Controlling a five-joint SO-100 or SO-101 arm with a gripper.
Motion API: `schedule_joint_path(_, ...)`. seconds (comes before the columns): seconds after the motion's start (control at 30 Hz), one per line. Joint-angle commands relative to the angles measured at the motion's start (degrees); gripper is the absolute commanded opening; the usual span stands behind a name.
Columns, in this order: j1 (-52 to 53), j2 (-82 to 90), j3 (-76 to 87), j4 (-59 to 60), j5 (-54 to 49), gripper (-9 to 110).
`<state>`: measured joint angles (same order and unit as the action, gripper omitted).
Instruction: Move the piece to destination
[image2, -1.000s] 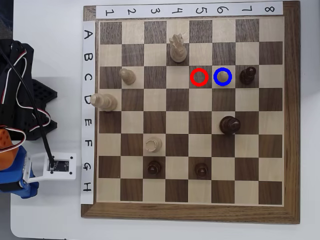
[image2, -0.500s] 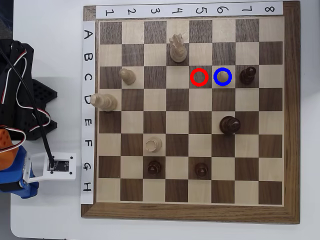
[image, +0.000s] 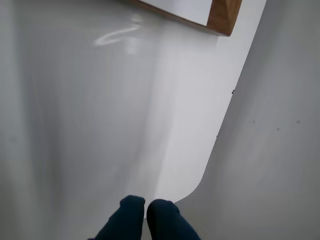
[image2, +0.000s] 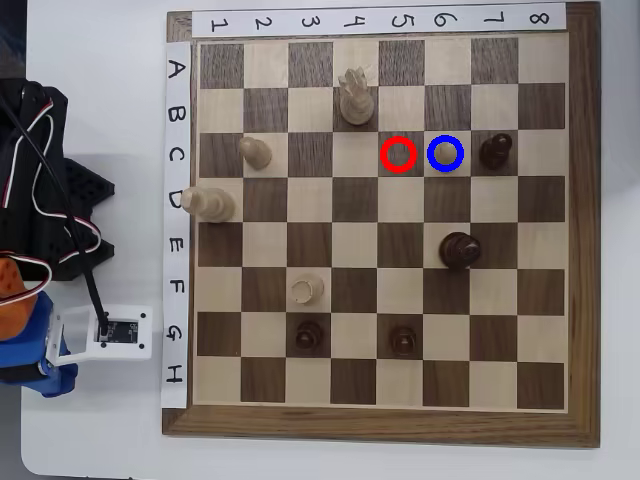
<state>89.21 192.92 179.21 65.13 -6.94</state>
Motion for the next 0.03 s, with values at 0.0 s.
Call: schedule_joint_path(0.0, 0.35, 3.34, -0.26, -2.29, -0.88, 0)
